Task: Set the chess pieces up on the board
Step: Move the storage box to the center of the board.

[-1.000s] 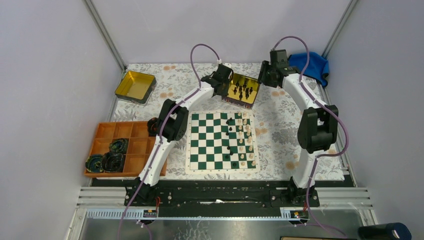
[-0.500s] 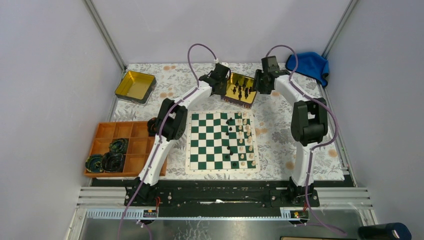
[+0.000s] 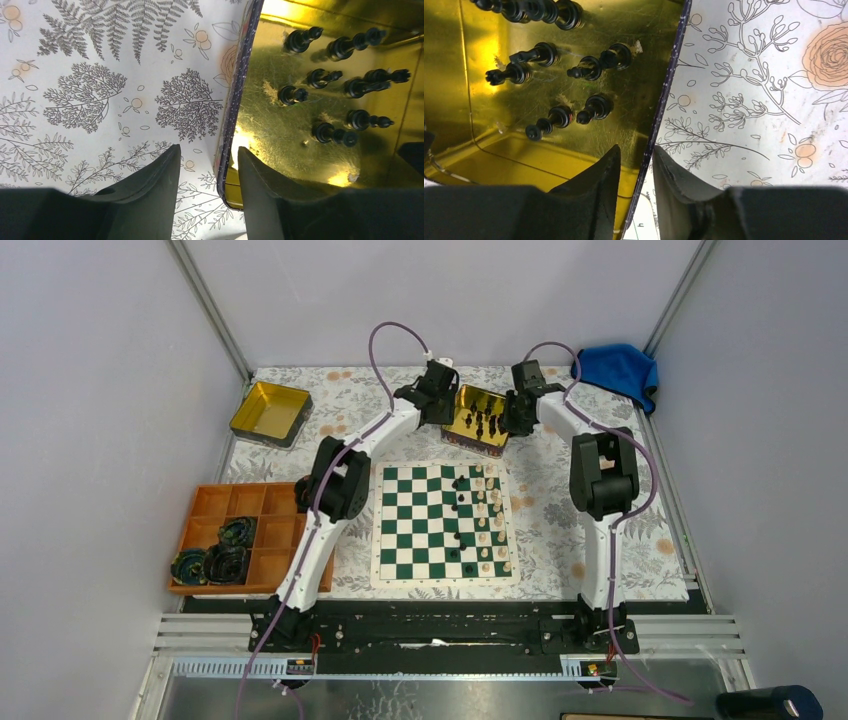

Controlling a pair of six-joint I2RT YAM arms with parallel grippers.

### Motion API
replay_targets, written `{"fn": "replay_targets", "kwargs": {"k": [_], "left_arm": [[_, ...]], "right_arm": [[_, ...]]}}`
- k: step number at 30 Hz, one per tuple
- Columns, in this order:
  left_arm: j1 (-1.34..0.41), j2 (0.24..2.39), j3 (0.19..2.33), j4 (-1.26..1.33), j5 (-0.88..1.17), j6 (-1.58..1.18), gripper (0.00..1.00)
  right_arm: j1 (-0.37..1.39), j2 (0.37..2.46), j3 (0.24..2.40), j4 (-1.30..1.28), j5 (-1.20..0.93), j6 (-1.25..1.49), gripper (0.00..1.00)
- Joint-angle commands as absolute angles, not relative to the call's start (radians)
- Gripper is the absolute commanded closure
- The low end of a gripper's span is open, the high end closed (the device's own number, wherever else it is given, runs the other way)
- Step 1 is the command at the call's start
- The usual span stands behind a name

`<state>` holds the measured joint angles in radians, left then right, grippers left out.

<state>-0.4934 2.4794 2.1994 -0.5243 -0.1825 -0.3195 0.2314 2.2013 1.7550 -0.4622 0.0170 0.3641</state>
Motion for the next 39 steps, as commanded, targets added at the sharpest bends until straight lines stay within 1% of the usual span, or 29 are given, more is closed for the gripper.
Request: {"fn": "replay_targets", "kwargs": {"k": [1, 8, 11, 15, 22, 25, 32, 39], "left_arm": [[-0.485, 2.396, 2.234, -0.488, -0.196, -0.333, 0.47], [-0.464, 2.334, 2.204, -0.487, -0.236, -0.337, 0.47], [-0.455, 2.296, 2.172, -0.482, -0.271, -0.339, 0.44], [-0.443, 2.252, 2.119, -0.472, -0.293, -0.335, 0.40], [-0.424, 2.193, 2.039, -0.467, -0.325, -0.331, 0.40], [-0.418, 2.165, 2.008, -0.466, -0.346, -0.335, 0.40], [-0.413, 2.096, 1.906, -0.451, -0.367, -0.341, 0.40], [-0.413, 2.036, 1.823, -0.430, -0.367, -0.354, 0.40]], "right_arm": [[0.237, 2.237, 1.830, -0.481, 0.035, 0.377, 0.67], [0.237, 2.268, 1.890, -0.498, 0.063, 0.368, 0.81], [0.237, 2.269, 1.920, -0.508, 0.092, 0.354, 0.88], [0.223, 2.271, 1.966, -0.525, 0.107, 0.344, 0.92], [0.185, 2.255, 2.013, -0.546, 0.129, 0.344, 0.95], [0.162, 2.226, 1.998, -0.565, 0.164, 0.334, 0.95], [0.077, 2.077, 1.806, -0.543, 0.203, 0.305, 0.95], [0.043, 1.959, 1.635, -0.541, 0.262, 0.266, 0.95]]}}
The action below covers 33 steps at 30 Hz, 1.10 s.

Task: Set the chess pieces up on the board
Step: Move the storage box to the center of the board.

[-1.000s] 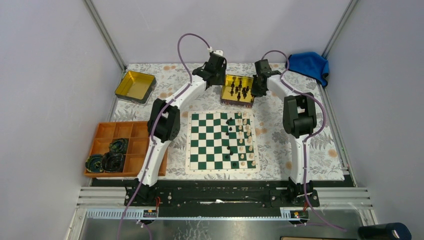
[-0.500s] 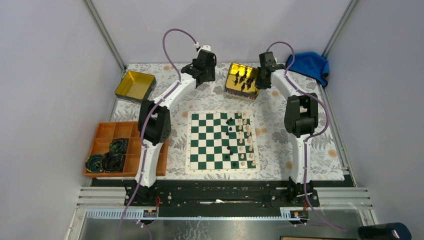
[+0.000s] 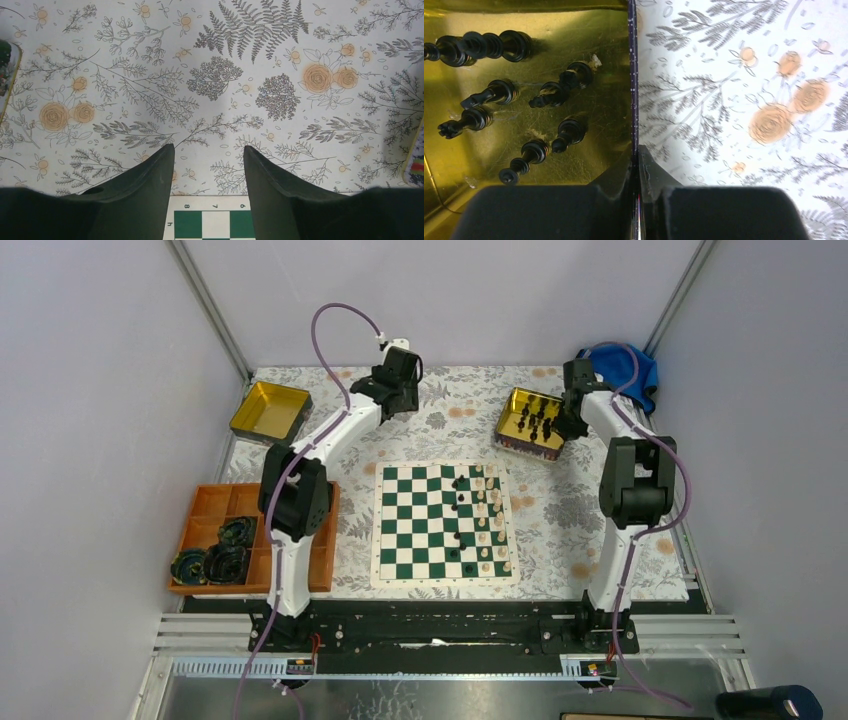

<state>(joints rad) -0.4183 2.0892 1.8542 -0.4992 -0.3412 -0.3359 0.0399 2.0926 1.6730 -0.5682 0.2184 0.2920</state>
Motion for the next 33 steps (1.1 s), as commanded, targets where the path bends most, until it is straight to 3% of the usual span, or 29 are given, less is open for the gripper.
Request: {"fn": "replay_targets", "kwargs": {"k": [1, 12, 25, 28, 33], "left_arm": [[-0.413, 2.030, 1.815, -0.428, -0.362, -0.356, 0.40], [-0.413, 1.972, 1.723, -0.404, -0.333, -0.368, 0.39], [-0.413, 1.887, 1.590, -0.363, -0.338, -0.351, 0.39], [-0.413, 1.886, 1.583, -0.361, -0.335, -0.351, 0.39], [-0.413, 1.887, 1.579, -0.362, -0.329, -0.357, 0.38]], "right_arm": [[0.039, 1.945, 1.618, -0.541, 0.270, 0.263, 0.96], [-0.030, 1.869, 1.430, -0.477, 0.281, 0.327, 0.95], [-0.051, 1.936, 1.366, -0.406, 0.265, 0.494, 0.96], [-0.051, 1.946, 1.356, -0.396, 0.265, 0.519, 0.89], [-0.051, 1.915, 1.325, -0.374, 0.285, 0.511, 0.65]]}}
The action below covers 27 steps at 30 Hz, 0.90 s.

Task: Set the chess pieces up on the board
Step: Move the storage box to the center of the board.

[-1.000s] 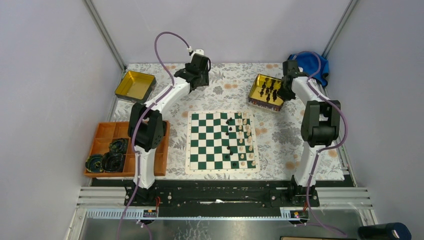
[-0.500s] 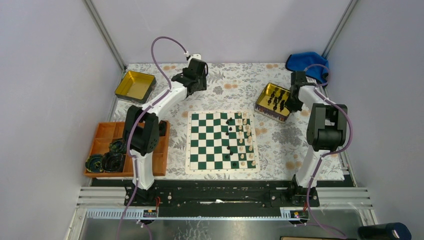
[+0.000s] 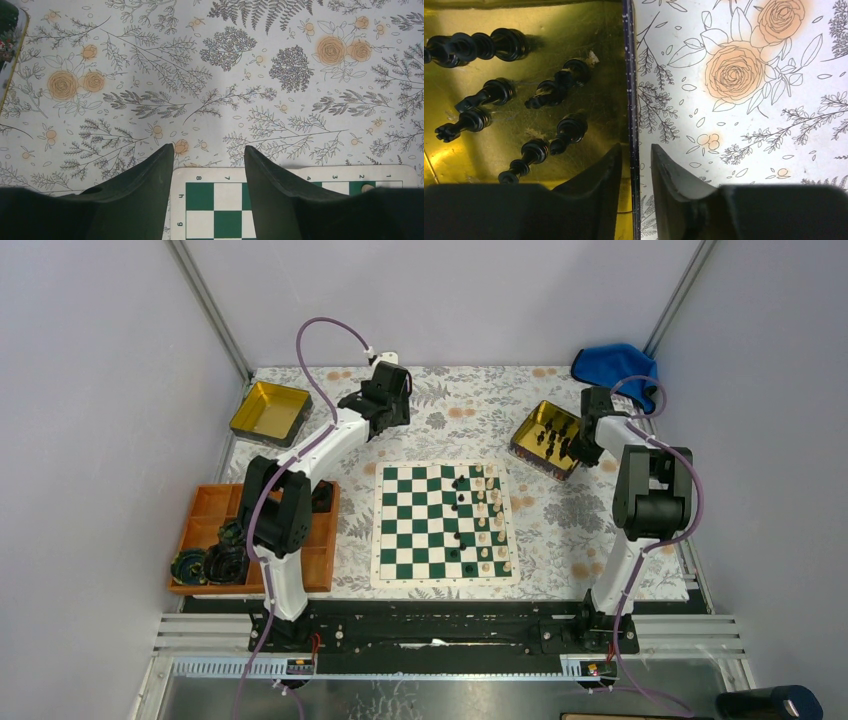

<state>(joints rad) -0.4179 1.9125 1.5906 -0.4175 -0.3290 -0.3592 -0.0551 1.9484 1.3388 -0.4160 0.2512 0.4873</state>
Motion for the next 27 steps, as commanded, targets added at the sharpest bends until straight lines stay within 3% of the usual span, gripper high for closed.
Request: {"fn": "replay_targets", "kwargs": {"k": [1, 5, 18, 19, 21, 27], "left_arm": [[-0.413, 1.888, 1.580, -0.362, -0.326, -0.357, 0.38], [-0.413, 1.891, 1.591, -0.375, -0.322, -0.359, 0.38], [-0.413, 1.845, 1.548, -0.414, -0.266, -0.386, 0.30], [-0.413, 1.836, 1.533, -0.414, -0.258, -0.390, 0.28], [-0.413, 1.818, 1.508, -0.412, -0.237, -0.395, 0.03], [-0.411, 1.742, 1.408, -0.363, -0.175, -0.425, 0.01]], "right_arm": [[-0.051, 1.906, 1.324, -0.375, 0.288, 0.506, 0.61], [-0.051, 1.867, 1.341, -0.388, 0.293, 0.482, 0.52], [0.019, 1.730, 1.433, -0.434, 0.219, 0.366, 0.42], [0.042, 1.735, 1.445, -0.440, 0.209, 0.354, 0.41], [0.091, 1.747, 1.474, -0.454, 0.192, 0.323, 0.39], [0.256, 1.811, 1.567, -0.485, 0.153, 0.255, 0.36]]}}
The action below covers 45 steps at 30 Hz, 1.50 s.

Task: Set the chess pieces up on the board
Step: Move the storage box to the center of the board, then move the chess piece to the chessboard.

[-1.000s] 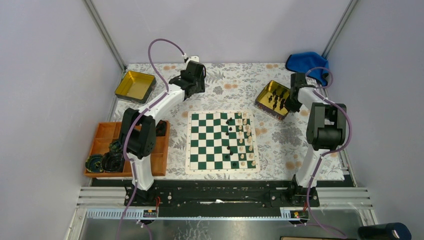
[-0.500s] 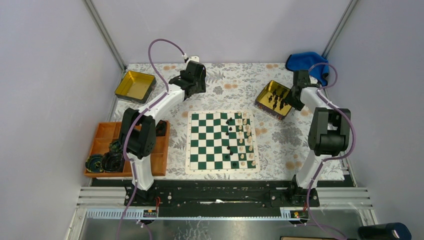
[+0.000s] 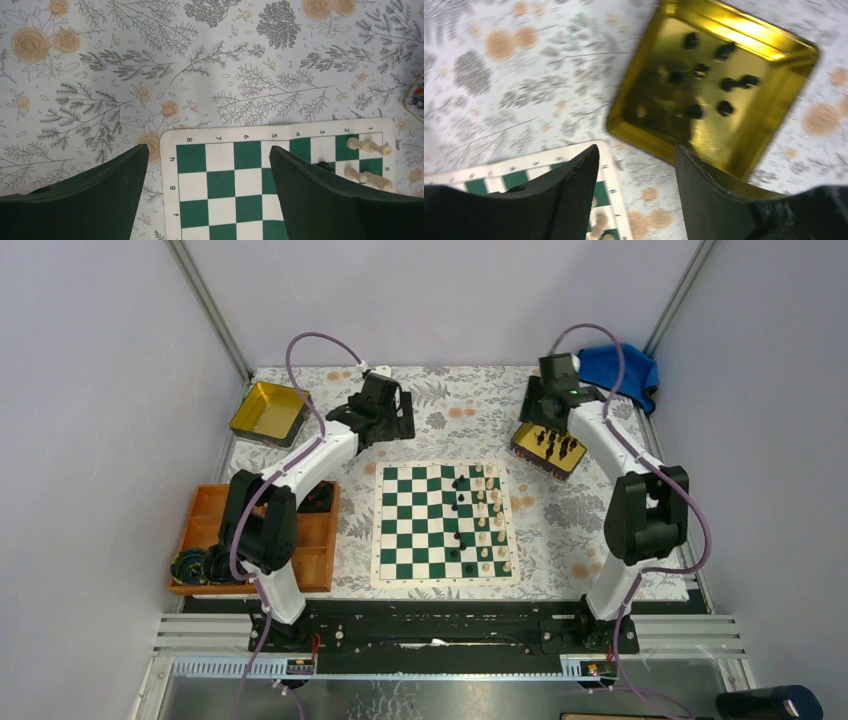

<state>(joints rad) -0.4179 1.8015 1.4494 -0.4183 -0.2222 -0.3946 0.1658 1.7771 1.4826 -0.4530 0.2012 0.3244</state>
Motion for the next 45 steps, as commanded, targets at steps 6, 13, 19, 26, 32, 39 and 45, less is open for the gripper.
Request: {"fn": "replay_targets", "kwargs": {"k": [6, 13, 19, 26, 32, 39, 45], "left_arm": [[-0.411, 1.678, 1.336, -0.358, -0.178, -0.454, 0.01], [-0.411, 1.609, 1.264, -0.344, -0.183, -0.465, 0.01], [-0.410, 1.580, 1.234, -0.343, -0.188, -0.460, 0.01], [-0.411, 1.568, 1.208, -0.337, -0.189, -0.456, 0.01], [-0.411, 1.562, 1.198, -0.337, -0.199, -0.448, 0.01], [-0.411, 1.566, 1.197, -0.337, -0.202, -0.443, 0.01], [-0.411, 1.572, 1.198, -0.337, -0.201, -0.440, 0.01]], "right_arm": [[0.382, 1.892, 1.645, -0.515, 0.124, 0.236, 0.36], [0.511, 1.942, 1.653, -0.534, 0.128, 0.237, 0.39], [0.569, 1.964, 1.621, -0.522, 0.123, 0.256, 0.42], [0.597, 1.993, 1.602, -0.516, 0.111, 0.271, 0.50], [0.607, 2.006, 1.567, -0.507, 0.109, 0.286, 0.58], [0.607, 2.022, 1.547, -0.496, 0.109, 0.290, 0.58], [0.608, 2.045, 1.545, -0.491, 0.114, 0.290, 0.58]]}}
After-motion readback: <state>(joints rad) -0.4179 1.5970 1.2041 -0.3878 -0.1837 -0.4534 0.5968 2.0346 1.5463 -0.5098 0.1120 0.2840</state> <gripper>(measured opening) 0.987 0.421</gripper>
